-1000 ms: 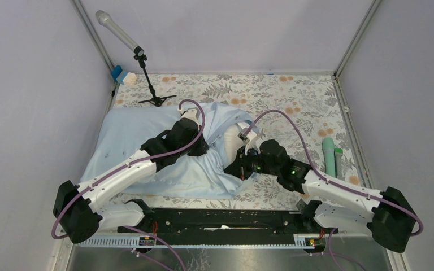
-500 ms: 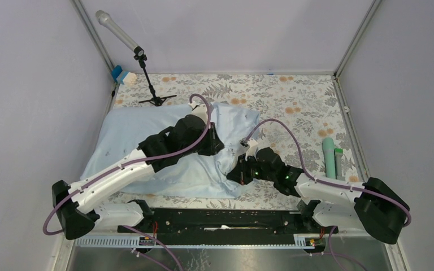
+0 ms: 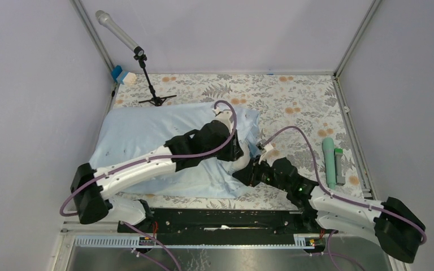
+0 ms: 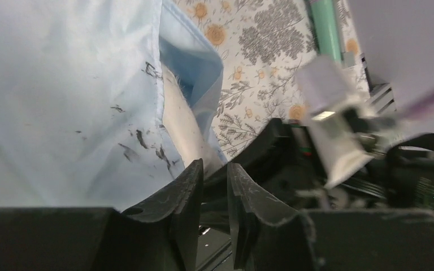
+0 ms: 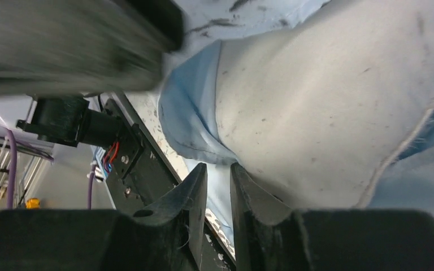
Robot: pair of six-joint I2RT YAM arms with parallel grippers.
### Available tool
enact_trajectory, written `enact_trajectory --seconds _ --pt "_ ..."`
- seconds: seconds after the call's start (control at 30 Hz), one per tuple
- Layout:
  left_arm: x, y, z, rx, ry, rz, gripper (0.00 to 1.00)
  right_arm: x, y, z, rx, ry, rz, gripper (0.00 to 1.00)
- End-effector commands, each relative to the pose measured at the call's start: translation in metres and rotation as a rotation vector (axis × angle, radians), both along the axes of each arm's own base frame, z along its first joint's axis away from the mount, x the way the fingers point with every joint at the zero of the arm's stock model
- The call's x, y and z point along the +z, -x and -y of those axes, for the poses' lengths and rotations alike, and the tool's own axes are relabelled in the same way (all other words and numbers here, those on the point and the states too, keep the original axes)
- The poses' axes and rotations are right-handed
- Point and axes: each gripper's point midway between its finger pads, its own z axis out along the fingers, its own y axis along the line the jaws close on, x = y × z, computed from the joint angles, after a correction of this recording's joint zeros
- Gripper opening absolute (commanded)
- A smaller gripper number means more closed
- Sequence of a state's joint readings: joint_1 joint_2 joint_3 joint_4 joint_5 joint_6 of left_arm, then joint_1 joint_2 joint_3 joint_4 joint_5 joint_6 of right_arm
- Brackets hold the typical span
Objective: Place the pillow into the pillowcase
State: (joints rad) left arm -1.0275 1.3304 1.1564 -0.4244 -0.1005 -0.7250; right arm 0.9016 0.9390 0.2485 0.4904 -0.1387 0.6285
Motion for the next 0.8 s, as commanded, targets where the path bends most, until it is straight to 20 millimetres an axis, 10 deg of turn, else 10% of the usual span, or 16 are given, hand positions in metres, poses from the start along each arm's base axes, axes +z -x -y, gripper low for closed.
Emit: enact_trajectory --seconds 0.0,0.2,0.5,0.77 --pt "-0.001 -0.008 0.028 -0.018 0.091 -0.003 0.27 0.016 -0.009 0.015 -0.091 -0.031 0.070 0.29" --pt "-0.010 -0.009 0.044 -0.060 0.040 0.005 0.31 0.025 -0.013 0.047 -0.217 0.000 0.078 0.35" --pt "-0.034 -0.007 0.044 -0.030 -0.300 0.148 0.40 0.016 -0.022 0.147 -0.685 0.168 -0.052 0.44" --pt "-0.074 -0.009 0.022 0.041 -0.686 0.246 0.63 0.028 -0.021 0.157 -0.715 0.164 -0.038 0.47"
